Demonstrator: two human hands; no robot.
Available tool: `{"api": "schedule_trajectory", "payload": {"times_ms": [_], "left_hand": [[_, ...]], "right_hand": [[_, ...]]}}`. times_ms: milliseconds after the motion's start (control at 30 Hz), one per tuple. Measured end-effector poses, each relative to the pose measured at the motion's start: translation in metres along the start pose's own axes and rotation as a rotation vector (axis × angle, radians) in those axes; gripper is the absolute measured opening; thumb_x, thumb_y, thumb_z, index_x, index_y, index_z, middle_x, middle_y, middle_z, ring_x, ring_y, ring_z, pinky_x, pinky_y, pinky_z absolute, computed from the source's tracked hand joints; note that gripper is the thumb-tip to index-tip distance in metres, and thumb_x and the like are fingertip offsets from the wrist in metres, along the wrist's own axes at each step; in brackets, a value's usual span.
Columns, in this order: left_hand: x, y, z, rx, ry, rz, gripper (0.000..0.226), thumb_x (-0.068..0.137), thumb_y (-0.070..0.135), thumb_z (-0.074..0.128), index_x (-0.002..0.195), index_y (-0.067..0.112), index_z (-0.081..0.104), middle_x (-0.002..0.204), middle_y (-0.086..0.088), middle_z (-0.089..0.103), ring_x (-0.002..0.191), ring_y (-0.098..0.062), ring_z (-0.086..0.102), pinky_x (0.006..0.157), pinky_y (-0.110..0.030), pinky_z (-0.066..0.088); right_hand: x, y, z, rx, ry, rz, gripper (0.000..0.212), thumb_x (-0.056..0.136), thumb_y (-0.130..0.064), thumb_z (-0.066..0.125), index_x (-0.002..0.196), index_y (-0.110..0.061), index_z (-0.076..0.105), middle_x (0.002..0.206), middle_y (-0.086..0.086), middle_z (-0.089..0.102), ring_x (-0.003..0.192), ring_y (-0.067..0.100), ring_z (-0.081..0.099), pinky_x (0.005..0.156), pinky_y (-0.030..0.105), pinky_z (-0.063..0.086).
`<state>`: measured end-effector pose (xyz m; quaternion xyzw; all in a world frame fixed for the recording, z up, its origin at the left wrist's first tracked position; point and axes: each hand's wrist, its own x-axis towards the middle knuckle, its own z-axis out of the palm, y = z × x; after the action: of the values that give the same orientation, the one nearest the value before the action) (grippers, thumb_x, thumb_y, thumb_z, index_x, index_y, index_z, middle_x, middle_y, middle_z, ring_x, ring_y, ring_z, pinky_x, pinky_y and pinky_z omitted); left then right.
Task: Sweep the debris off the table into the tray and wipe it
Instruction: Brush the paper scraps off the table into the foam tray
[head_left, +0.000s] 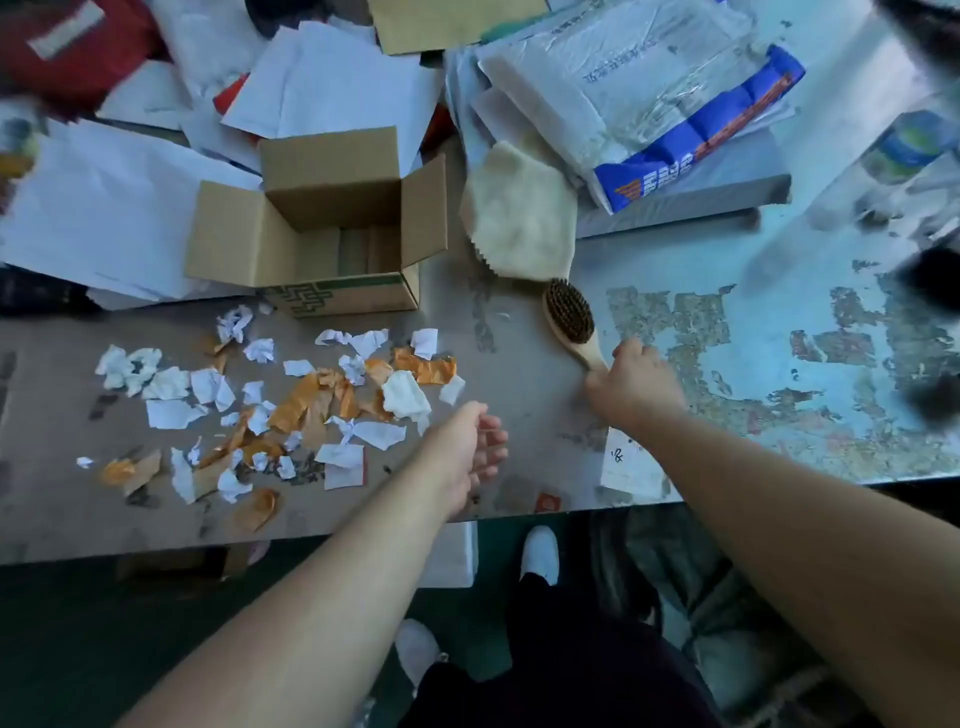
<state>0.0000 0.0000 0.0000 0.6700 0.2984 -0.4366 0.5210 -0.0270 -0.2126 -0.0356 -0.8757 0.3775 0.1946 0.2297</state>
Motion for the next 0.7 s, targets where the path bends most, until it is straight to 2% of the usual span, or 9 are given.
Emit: {"api": "schedule_trajectory", "payload": {"times_ms": [100, 200, 333, 400, 467, 533, 633, 700], "left_hand": [[0.004, 0.008, -0.004, -0.025, 0.02, 0.006, 0.026, 0.102, 0.032, 0.049, 0.086, 0.016, 0.062, 0.085, -0.003, 0.069, 0.07, -0.017, 0.064, 0.066, -0.03, 0.047], [0.009, 0.01, -0.012, -0.062, 0.043, 0.007, 0.027, 0.102, 0.033, 0.05, 0.087, 0.016, 0.064, 0.087, -0.004, 0.071, 0.073, -0.018, 0.065, 0.066, -0.03, 0.049], [0.008, 0.006, -0.022, -0.083, 0.041, -0.004, 0.027, 0.101, 0.034, 0.049, 0.087, 0.016, 0.064, 0.087, -0.004, 0.07, 0.074, -0.018, 0.065, 0.067, -0.031, 0.049], [0.005, 0.002, -0.028, -0.101, 0.038, -0.008, 0.027, 0.101, 0.034, 0.049, 0.086, 0.016, 0.063, 0.085, -0.003, 0.07, 0.072, -0.017, 0.065, 0.066, -0.031, 0.049], [0.002, -0.003, -0.037, -0.12, 0.044, -0.009, 0.026, 0.101, 0.034, 0.049, 0.086, 0.017, 0.062, 0.086, -0.003, 0.07, 0.071, -0.017, 0.065, 0.066, -0.03, 0.048], [-0.003, -0.01, -0.05, -0.13, 0.051, -0.007, 0.024, 0.1, 0.033, 0.05, 0.087, 0.017, 0.063, 0.087, -0.003, 0.071, 0.072, -0.017, 0.065, 0.066, -0.031, 0.048], [-0.012, -0.022, -0.076, -0.157, 0.076, -0.001, 0.023, 0.097, 0.031, 0.051, 0.086, 0.016, 0.063, 0.086, -0.004, 0.072, 0.078, -0.02, 0.066, 0.069, -0.032, 0.05], [-0.018, -0.032, -0.093, -0.192, 0.087, 0.004, 0.026, 0.098, 0.033, 0.05, 0.086, 0.016, 0.064, 0.086, -0.004, 0.072, 0.078, -0.02, 0.066, 0.069, -0.031, 0.05]], "right_hand": [[0.011, -0.006, -0.002, -0.096, -0.065, 0.058, 0.053, 0.091, -0.035, 0.052, 0.135, -0.008, 0.04, 0.139, 0.018, 0.047, 0.129, 0.039, 0.047, 0.098, 0.048, 0.043], [0.017, -0.009, -0.002, -0.137, -0.134, 0.049, 0.058, 0.087, -0.041, 0.059, 0.132, -0.008, 0.045, 0.132, 0.016, 0.052, 0.119, 0.039, 0.056, 0.088, 0.044, 0.047], [0.014, -0.007, -0.008, -0.295, -0.169, -0.051, 0.04, 0.076, -0.05, 0.065, 0.094, -0.014, 0.062, 0.085, 0.005, 0.066, 0.078, 0.026, 0.065, 0.064, 0.031, 0.051], [0.008, -0.005, -0.008, -0.318, -0.209, -0.07, 0.036, 0.077, -0.053, 0.062, 0.084, -0.017, 0.062, 0.077, 0.003, 0.065, 0.07, 0.022, 0.064, 0.061, 0.029, 0.051], [0.0, -0.004, -0.008, -0.201, -0.265, -0.072, 0.043, 0.082, -0.056, 0.056, 0.086, -0.014, 0.065, 0.073, 0.005, 0.068, 0.063, 0.023, 0.066, 0.062, 0.032, 0.056], [-0.013, -0.007, -0.006, 0.056, -0.275, -0.053, 0.046, 0.089, -0.056, 0.054, 0.089, -0.011, 0.066, 0.07, 0.01, 0.069, 0.053, 0.027, 0.064, 0.054, 0.031, 0.054], [-0.041, -0.021, 0.008, 0.316, -0.19, -0.117, 0.019, 0.094, -0.032, 0.053, 0.099, -0.016, 0.063, 0.08, 0.011, 0.068, 0.06, 0.027, 0.062, 0.049, 0.032, 0.049], [-0.064, -0.037, 0.022, 0.415, -0.177, -0.201, 0.017, 0.1, -0.031, 0.05, 0.109, -0.02, 0.06, 0.085, 0.007, 0.07, 0.067, 0.022, 0.066, 0.053, 0.033, 0.052]]}}
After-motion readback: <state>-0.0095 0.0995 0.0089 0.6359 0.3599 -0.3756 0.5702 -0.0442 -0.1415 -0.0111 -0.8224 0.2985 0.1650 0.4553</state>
